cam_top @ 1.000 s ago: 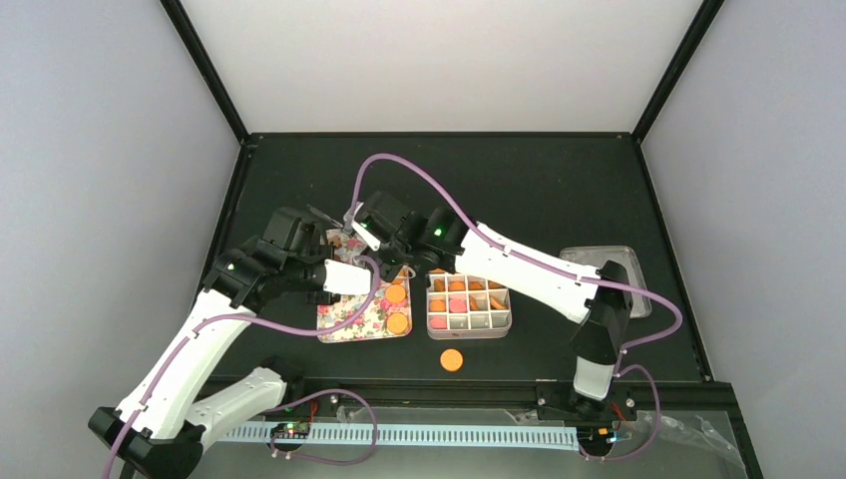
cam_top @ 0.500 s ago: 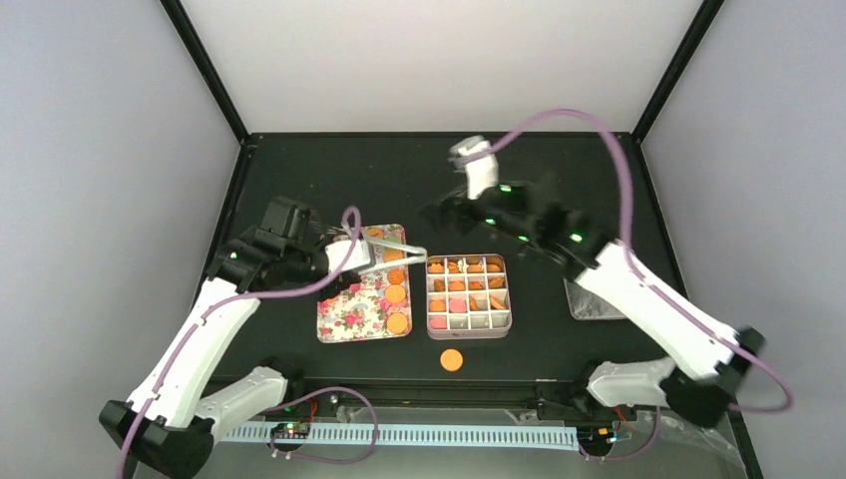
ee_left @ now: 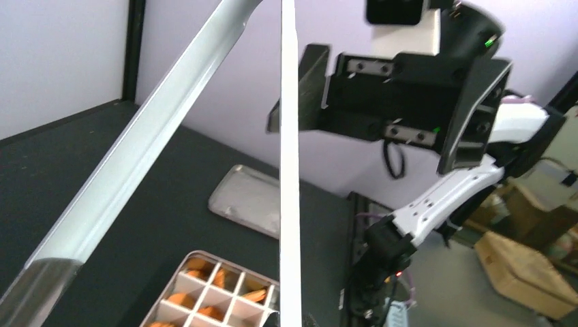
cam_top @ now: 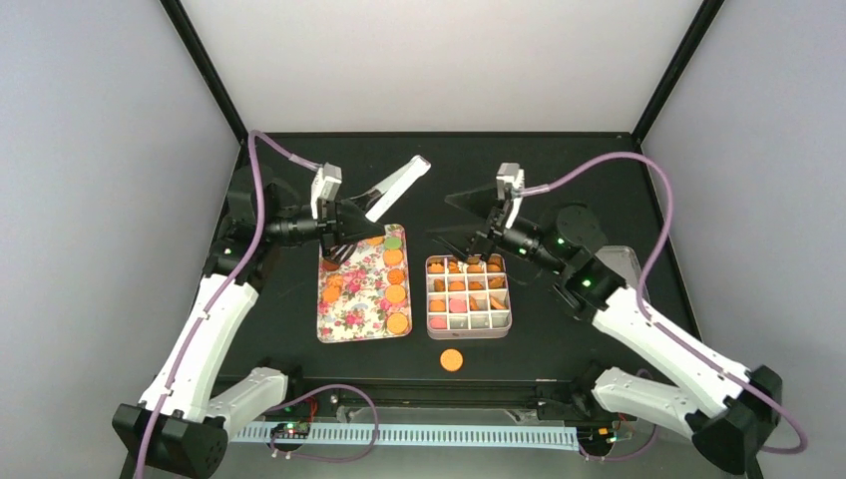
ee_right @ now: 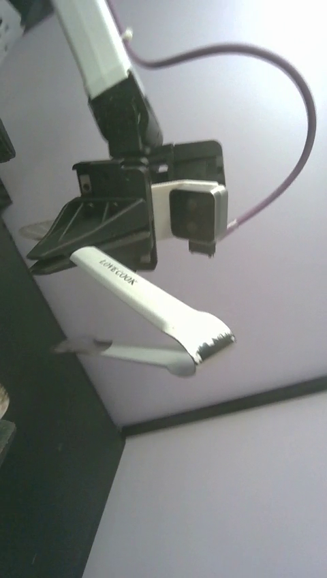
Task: Pack the cookies
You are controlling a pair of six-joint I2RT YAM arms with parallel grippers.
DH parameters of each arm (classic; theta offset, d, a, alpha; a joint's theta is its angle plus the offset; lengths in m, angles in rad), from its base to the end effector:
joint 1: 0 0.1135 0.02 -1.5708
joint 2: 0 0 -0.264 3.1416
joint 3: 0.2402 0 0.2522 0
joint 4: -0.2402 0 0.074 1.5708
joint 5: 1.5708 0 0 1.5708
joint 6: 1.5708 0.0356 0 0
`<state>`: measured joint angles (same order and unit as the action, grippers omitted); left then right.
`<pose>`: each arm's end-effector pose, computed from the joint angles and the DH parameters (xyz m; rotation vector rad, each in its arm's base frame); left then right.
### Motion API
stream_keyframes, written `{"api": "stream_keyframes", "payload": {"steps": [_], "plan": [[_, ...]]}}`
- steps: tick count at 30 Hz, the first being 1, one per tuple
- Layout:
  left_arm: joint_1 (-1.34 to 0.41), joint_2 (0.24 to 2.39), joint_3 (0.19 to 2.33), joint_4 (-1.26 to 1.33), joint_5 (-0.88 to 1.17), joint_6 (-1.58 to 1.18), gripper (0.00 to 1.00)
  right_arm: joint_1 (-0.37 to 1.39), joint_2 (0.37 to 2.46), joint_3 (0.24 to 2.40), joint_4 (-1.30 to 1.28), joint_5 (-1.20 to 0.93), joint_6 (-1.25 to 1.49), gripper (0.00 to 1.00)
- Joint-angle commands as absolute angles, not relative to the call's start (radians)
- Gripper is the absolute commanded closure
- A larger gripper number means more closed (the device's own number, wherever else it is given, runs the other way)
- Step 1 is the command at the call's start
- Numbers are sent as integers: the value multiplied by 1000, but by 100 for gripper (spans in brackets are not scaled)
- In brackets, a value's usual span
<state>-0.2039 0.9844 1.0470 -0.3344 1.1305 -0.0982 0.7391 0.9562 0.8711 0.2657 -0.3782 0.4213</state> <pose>0.1899 -0.0721 0.3847 0.8914 1.6250 -1.2379 0.1554 0.1595 0.3874 -0.5694 1.4073 1.2095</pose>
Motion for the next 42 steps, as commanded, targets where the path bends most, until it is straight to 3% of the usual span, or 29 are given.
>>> {"api": "stream_keyframes", "payload": {"steps": [1,10,32,42], "plan": [[-199,963,1029,-74,1251,-365,98,733,1070,883,609,-575,556,0],[-202,941,1018,-106,1266,-328,97,757,1304,1026,791,-680,650,0],[-206,906,1043,-302,1215,-128,96,861,1403,1137,590,-456,467,9],[-206,926,1124,-429,1187,0,96,859,1510,1190,596,-694,592,27]]}}
